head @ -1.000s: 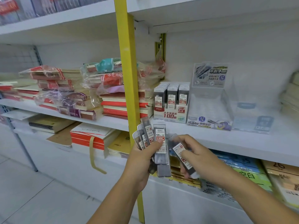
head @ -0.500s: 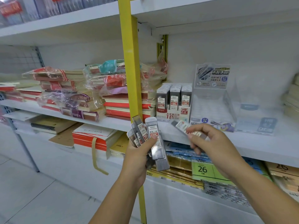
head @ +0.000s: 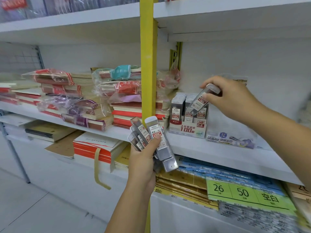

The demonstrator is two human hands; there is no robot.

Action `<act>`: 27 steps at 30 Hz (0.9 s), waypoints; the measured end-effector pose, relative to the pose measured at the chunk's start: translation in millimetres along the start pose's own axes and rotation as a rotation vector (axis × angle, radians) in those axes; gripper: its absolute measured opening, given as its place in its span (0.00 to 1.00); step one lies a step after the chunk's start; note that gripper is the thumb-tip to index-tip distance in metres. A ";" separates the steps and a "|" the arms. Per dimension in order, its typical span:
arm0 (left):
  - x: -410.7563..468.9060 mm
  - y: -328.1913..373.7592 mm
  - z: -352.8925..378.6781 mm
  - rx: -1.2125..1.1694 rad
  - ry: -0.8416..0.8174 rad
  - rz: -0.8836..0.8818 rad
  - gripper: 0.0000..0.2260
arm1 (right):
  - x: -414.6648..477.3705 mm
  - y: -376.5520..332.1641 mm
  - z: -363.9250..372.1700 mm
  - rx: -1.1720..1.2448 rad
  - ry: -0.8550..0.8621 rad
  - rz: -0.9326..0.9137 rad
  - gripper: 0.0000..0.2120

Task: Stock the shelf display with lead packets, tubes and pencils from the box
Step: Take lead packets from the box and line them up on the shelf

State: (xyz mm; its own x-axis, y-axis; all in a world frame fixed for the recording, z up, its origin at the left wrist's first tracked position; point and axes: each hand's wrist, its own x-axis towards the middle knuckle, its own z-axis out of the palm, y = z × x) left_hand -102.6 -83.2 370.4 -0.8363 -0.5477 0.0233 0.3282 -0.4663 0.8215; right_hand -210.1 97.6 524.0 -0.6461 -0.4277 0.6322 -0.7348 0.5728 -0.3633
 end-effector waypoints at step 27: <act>-13.1 -2.0 5.8 0.068 -0.081 -0.045 0.30 | -65.6 -7.3 64.1 0.323 0.077 0.003 0.12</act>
State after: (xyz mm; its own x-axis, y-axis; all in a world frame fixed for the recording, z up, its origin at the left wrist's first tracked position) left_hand -94.9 -71.1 371.7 -0.8834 -0.4677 0.0294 0.2613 -0.4394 0.8594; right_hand -175.6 76.6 441.3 -0.6400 -0.3654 0.6760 -0.7683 0.3178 -0.5556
